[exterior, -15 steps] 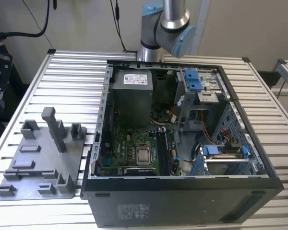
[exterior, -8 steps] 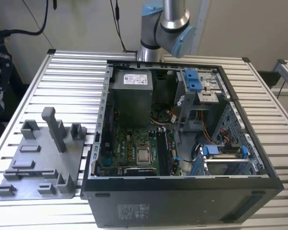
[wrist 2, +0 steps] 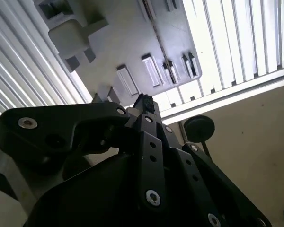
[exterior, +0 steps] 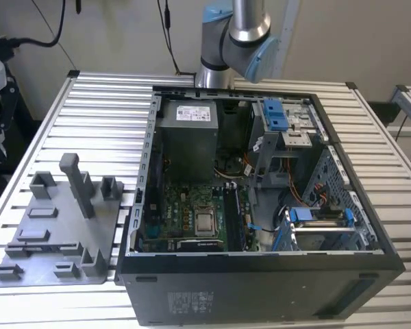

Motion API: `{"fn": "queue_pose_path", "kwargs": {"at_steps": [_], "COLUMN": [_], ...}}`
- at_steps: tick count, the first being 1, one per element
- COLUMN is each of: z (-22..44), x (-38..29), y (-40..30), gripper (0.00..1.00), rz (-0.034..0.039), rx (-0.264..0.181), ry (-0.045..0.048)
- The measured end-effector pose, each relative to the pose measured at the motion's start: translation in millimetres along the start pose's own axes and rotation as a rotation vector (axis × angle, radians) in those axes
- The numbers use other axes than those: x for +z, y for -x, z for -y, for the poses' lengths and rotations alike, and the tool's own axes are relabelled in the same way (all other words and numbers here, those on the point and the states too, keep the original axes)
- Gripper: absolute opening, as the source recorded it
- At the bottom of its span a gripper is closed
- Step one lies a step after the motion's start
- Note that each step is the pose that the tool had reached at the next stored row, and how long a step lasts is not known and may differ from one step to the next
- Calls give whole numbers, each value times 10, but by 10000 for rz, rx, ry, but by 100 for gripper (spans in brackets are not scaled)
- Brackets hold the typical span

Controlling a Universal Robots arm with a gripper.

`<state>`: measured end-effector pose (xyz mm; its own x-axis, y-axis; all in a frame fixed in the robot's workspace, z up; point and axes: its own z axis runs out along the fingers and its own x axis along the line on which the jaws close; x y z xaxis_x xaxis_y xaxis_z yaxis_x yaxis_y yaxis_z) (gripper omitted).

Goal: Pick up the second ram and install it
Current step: 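Pick up the second ram and move it above second insertion slot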

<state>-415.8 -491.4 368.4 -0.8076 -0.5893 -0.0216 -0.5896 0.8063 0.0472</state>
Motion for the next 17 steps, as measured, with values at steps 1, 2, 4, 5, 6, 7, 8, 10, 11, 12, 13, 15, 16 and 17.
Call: {"fn": "queue_pose_path", "kwargs": {"at_steps": [1,2,4,5,6,7,8,10,11,12,13,15,16,17], "z": [0,0,1,1,1,1,1,1,1,1,2,2,1,1], "x": [1,3,5,6,6,7,7,8,10,11,12,14,16,18], "y": [0,0,0,0,0,0,0,0,0,0,0,0,0,0], "gripper": [11,11,11,11,11,11,11,11,11,11,11,11,11,11], "rz": [-8,-16,-34,-42,-49,-54,-58,-67,-69,-70,-72,-75,-76,-78], "rx": [-179,-359,-729,-910,-1098,-1280,-1448,-1819,-1999,-2186,-2365,-2726,-2910,-3091], "ry": [4,7,15,18,19,21,22,24,22,19,17,12,10,9]}}
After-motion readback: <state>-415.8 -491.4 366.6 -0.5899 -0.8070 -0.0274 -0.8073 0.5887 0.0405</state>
